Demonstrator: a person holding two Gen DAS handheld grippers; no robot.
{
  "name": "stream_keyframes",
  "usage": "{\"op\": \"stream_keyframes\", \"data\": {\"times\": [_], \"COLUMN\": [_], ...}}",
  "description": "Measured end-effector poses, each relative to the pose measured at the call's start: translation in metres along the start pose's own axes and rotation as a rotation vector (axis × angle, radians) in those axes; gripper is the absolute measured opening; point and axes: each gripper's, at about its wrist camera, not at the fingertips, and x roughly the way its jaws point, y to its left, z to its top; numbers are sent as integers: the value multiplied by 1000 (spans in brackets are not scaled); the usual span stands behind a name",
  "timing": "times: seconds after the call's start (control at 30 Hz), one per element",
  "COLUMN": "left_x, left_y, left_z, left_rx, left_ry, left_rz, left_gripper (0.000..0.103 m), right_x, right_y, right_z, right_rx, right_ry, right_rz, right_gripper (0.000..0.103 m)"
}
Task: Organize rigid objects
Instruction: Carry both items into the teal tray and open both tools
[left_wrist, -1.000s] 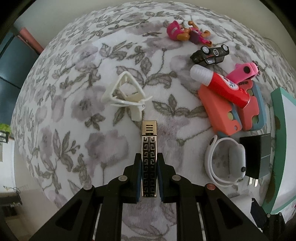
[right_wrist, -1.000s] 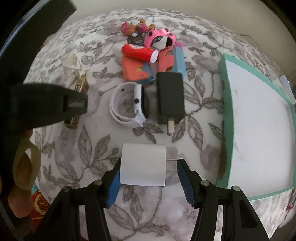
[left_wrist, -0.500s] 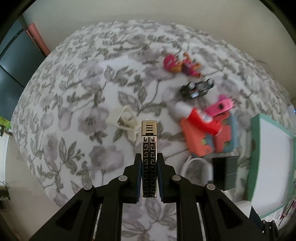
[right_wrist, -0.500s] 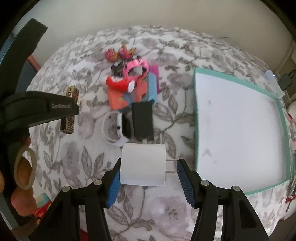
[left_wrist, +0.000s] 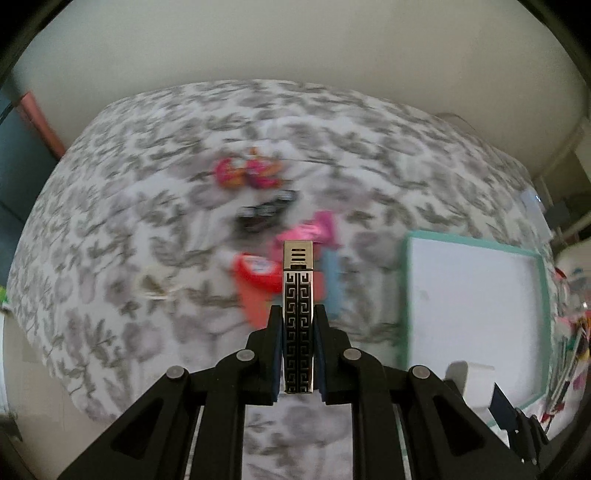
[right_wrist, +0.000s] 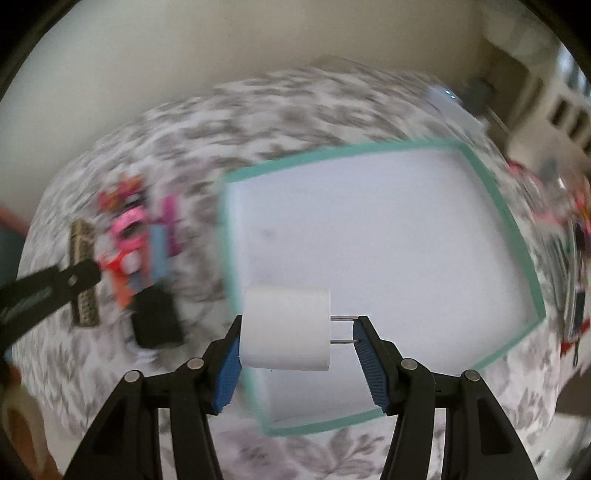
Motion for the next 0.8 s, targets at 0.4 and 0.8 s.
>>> {"op": "stream_keyframes", "data": {"times": [0.4, 0.8], "left_x": [28, 40], "left_y": [-97, -134], "left_z": [-11, -18], "left_rx": [166, 222], "left_ry": [32, 32], "left_rz": [-89, -169], "left_gripper": [16, 16], "right_x": [31, 23], "right_y": [-99, -133], "right_z": [12, 19], "right_rx": [295, 391], "right_ry": [34, -12], "right_rz": [-198, -235], "right_gripper": [60, 60]}}
